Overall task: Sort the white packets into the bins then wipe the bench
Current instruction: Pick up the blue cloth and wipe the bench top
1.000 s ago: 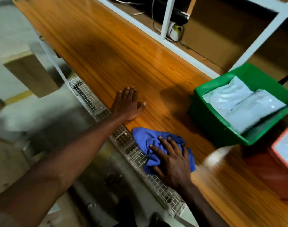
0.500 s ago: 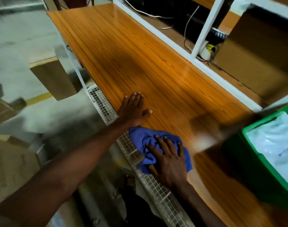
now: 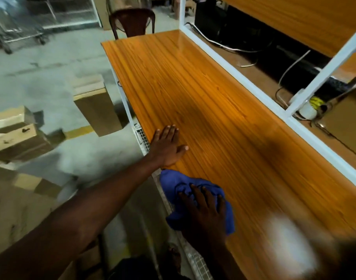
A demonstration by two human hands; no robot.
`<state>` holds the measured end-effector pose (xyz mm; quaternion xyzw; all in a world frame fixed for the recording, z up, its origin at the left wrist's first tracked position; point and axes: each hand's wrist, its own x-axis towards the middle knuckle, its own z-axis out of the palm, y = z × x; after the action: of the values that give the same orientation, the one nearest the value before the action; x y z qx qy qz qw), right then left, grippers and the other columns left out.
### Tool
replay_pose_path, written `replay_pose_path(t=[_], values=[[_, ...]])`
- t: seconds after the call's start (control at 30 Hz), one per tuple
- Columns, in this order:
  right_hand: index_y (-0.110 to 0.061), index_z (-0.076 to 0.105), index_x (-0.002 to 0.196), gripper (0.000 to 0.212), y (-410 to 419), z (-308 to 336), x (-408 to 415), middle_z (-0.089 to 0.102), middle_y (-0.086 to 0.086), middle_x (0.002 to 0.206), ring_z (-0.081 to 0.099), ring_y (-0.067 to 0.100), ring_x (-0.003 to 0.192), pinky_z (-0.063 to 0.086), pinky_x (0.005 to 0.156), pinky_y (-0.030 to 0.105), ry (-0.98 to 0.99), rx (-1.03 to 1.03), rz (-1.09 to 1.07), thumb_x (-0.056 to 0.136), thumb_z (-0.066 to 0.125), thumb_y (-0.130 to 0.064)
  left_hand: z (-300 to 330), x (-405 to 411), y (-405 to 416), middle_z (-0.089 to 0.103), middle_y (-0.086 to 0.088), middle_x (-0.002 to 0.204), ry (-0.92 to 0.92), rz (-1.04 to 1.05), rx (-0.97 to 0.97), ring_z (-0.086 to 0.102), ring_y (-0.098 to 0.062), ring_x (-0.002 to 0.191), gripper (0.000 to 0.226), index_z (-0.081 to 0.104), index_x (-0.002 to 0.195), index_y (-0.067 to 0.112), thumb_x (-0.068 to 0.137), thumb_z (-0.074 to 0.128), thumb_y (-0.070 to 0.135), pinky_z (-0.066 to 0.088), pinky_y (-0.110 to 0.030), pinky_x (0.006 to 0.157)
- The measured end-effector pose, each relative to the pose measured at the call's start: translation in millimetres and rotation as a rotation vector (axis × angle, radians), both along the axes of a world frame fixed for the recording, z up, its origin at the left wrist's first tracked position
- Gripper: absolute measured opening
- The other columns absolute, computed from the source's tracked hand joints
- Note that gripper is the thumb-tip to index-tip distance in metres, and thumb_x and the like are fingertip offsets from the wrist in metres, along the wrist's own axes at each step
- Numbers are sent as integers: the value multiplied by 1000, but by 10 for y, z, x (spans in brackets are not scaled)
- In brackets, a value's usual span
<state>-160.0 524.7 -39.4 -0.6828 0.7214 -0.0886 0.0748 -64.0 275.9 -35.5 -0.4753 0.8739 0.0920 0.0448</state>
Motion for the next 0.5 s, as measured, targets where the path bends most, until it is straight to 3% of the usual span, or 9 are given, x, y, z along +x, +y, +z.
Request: replay_pose_path(t=[0.17, 0.37, 0.5], values=[[-34, 54, 129, 71, -595, -57, 134, 61, 8, 138, 59, 39, 121, 40, 97, 66, 5, -45, -1, 67, 59, -67, -76, 125, -354, -6, -7, 166, 20, -50, -27, -6, -22, 152, 88, 0, 157, 12, 93, 14, 72, -3, -52, 121], [-35, 67, 124, 67, -1267, -47, 322, 60, 4, 140, 58, 36, 124, 36, 102, 62, 15, -65, -44, 65, 66, -69, -136, 351, -1065, -3, -6, 166, 71, -58, -49, -5, -23, 152, 90, 3, 158, 13, 90, 9, 73, -2, -52, 121], [-35, 67, 124, 69, -1783, 3, 480, 59, 4, 141, 57, 36, 126, 33, 102, 60, 22, -15, -77, 66, 53, -72, -149, 566, -1587, -2, -9, 166, 116, -81, -42, -5, -25, 152, 92, 3, 157, 12, 89, 5, 74, -1, -54, 121]])
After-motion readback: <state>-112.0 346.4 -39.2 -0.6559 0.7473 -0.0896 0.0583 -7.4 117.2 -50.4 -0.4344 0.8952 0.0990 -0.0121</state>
